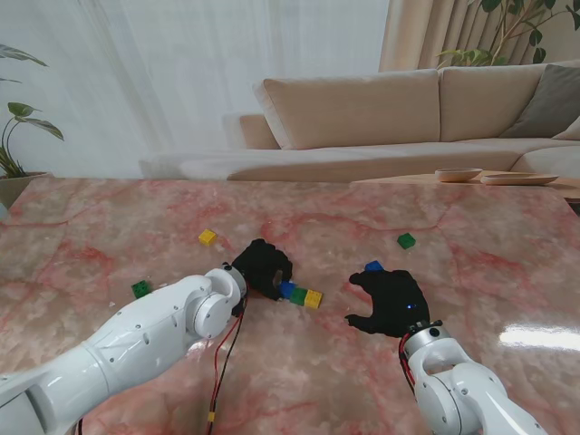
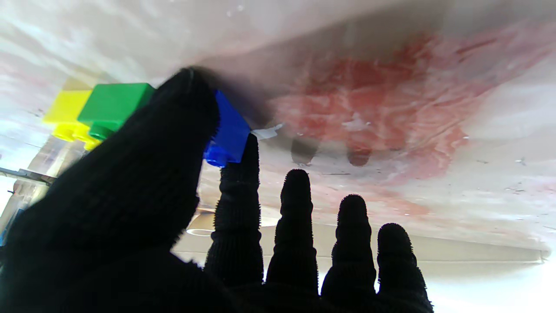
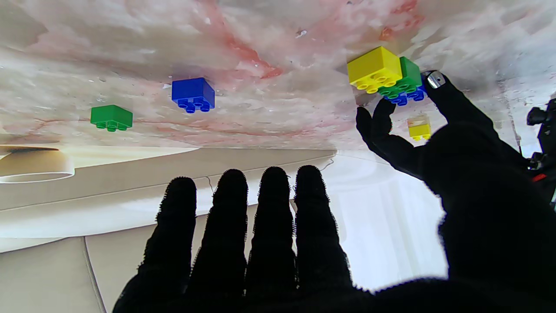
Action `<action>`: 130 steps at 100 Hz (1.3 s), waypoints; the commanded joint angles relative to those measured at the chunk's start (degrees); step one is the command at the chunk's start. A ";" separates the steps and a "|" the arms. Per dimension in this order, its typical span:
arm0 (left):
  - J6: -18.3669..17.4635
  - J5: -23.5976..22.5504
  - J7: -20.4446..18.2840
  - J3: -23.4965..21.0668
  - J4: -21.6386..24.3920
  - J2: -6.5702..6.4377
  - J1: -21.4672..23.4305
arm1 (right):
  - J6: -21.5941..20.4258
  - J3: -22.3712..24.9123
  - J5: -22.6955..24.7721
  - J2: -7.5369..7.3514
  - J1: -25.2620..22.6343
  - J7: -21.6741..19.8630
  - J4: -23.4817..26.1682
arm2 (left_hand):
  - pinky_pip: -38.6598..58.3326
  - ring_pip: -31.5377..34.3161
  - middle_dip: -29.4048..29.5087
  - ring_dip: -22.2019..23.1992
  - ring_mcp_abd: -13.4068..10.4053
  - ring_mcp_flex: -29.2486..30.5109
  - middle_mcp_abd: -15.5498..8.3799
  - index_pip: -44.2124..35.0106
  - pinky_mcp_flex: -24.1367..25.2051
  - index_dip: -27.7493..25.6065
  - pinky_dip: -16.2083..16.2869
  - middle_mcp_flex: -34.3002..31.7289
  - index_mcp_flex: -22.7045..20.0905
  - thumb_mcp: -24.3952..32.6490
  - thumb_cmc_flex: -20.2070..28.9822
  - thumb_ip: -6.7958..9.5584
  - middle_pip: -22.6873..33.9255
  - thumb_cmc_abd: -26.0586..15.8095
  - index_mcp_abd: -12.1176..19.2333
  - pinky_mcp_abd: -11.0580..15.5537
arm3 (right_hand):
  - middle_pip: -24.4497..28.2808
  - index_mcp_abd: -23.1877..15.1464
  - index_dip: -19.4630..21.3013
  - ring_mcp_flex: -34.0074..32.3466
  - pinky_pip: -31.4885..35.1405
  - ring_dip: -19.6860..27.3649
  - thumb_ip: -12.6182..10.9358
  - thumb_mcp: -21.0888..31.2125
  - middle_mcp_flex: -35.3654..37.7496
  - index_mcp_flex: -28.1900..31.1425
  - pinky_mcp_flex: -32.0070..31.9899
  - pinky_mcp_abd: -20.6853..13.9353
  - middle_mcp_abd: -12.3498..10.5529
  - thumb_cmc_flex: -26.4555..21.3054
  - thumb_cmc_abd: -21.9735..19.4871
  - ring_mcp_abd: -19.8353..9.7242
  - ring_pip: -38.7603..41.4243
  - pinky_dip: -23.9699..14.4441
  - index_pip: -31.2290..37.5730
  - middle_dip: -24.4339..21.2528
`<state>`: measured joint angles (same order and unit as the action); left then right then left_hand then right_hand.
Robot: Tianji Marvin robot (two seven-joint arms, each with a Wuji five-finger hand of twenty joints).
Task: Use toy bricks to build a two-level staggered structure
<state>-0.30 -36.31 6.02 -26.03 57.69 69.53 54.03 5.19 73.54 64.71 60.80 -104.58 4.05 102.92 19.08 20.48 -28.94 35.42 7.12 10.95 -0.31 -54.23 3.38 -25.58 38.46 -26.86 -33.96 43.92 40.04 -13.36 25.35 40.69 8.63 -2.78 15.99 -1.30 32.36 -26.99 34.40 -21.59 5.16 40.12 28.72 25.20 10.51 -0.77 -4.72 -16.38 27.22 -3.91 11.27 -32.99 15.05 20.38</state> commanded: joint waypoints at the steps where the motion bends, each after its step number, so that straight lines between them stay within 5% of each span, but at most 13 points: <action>1: -0.15 -0.20 -1.06 0.56 -1.08 -0.53 1.40 | 0.25 -0.05 -0.19 0.09 -0.39 -0.71 -0.08 | -1.00 0.34 -0.52 0.27 -0.47 0.28 0.01 -6.82 0.91 -1.86 0.72 0.04 -7.66 5.06 1.73 1.54 -0.09 -3.45 6.77 -0.03 | -0.91 -0.40 -0.51 1.40 -0.41 0.32 -1.07 1.02 0.28 0.15 -0.34 0.89 0.58 0.54 -0.69 0.25 -0.34 -1.09 -0.18 -0.12; 32: -0.58 -0.29 -1.35 0.49 -0.90 -0.72 1.49 | 0.31 -0.37 -0.06 0.06 -0.19 -0.78 -0.14 | -1.89 0.02 -0.26 0.21 -0.44 -0.31 0.17 -4.79 1.08 -3.36 1.06 1.43 -0.96 4.26 1.47 0.99 -0.60 -0.97 6.03 0.18 | -0.89 -0.37 -0.51 1.40 -0.36 0.33 -1.04 0.90 0.31 0.22 -0.26 0.87 0.61 0.37 -0.46 0.28 -0.35 -1.10 -0.15 -0.12; 59: -1.02 -0.22 -1.46 0.61 -1.01 -0.75 1.46 | 0.37 -0.36 0.11 0.04 -0.15 -0.88 -0.07 | -3.94 -0.55 -0.06 0.06 -0.48 -1.06 0.19 -0.94 1.23 -8.93 2.47 2.65 2.86 9.40 -3.17 1.08 -0.82 0.15 2.78 0.43 | -0.89 -0.38 -0.52 1.43 -0.38 0.32 -1.00 0.57 0.24 0.17 -0.33 0.87 0.60 0.24 -0.24 0.26 -0.35 -1.09 -0.15 -0.12; 104: -0.60 0.76 0.21 0.85 -2.19 0.39 1.24 | 0.20 -0.40 0.00 0.03 -0.05 -0.99 -0.14 | -5.07 -0.67 -0.24 0.27 -0.54 -1.45 0.43 -2.10 1.61 -11.51 3.81 2.93 3.69 5.25 -5.41 0.40 -0.62 -2.39 2.67 0.64 | -0.90 -0.48 -0.52 1.32 -0.27 0.33 -1.07 0.60 0.30 0.29 -0.17 0.94 0.56 0.19 -0.32 0.26 -0.34 -1.12 -0.11 -0.15; 123: -1.17 0.88 0.15 1.11 -2.41 0.46 0.95 | 0.21 -0.33 0.09 0.02 -0.08 -1.01 -0.10 | -5.96 -0.95 -0.17 0.29 -0.37 -1.59 0.44 -0.86 1.57 -12.70 4.84 3.05 3.84 7.62 -8.26 2.38 -0.83 -1.23 1.44 0.49 | -0.90 -0.44 -0.53 1.31 -0.29 0.33 -1.04 0.58 0.31 0.27 -0.19 0.98 0.53 0.15 -0.26 0.31 -0.35 -1.11 -0.12 -0.14; 130: -1.38 0.83 -0.09 1.08 -2.30 0.33 0.94 | 0.23 -0.36 0.03 0.03 -0.07 -0.98 -0.13 | -6.35 -1.09 -0.14 0.24 -0.39 -1.65 0.46 -0.10 1.55 -13.64 5.12 3.19 4.26 8.83 -9.97 4.55 -0.91 -0.31 0.72 0.50 | -0.88 -0.40 -0.53 1.32 -0.29 0.32 -1.04 0.57 0.36 0.31 -0.19 1.00 0.59 0.10 -0.19 0.30 -0.36 -1.11 -0.11 -0.14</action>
<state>-1.50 -35.29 6.82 -25.54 56.38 69.99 54.15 5.20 73.19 64.85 60.78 -104.29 3.85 102.92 14.98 20.48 -28.94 35.42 7.12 10.95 -0.79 -56.93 3.94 -39.90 42.48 -23.16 -28.44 50.26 31.43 -11.20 23.95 40.61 10.54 -2.81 15.99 -1.30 32.36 -26.99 34.40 -21.59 5.16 40.13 28.72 25.20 10.53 -0.74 -4.72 -16.38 27.22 -3.91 11.27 -32.99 15.05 20.38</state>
